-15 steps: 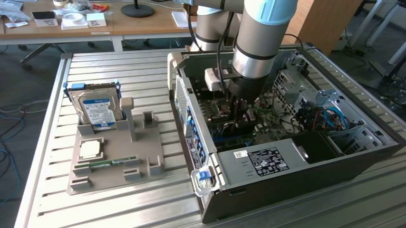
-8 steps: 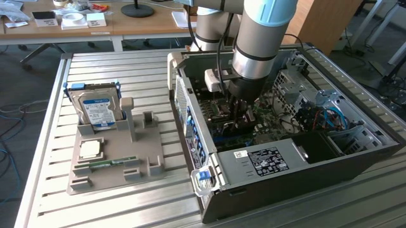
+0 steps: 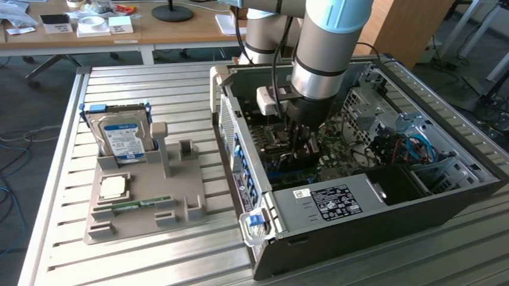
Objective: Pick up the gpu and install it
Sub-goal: 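Insert the gpu into the slot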
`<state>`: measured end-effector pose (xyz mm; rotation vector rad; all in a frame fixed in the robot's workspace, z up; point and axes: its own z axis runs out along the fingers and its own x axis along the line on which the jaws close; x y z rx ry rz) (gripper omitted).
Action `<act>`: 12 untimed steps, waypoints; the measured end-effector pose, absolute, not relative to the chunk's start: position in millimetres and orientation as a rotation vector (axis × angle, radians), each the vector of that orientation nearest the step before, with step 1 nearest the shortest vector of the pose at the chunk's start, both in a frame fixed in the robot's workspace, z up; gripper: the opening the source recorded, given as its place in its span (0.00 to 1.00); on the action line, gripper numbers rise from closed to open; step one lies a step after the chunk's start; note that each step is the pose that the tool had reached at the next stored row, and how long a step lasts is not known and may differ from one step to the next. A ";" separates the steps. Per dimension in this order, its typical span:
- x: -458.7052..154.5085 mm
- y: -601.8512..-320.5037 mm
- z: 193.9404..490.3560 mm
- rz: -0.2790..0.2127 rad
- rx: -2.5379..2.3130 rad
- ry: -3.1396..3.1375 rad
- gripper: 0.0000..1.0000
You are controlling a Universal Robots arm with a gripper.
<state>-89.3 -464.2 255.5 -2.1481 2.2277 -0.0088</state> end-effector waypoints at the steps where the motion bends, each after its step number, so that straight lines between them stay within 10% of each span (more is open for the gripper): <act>1: -89.3 -464.2 255.5 -0.009 -2.148 2.228 0.26; 12: -89.3 -464.2 254.3 -0.007 -2.136 2.239 0.26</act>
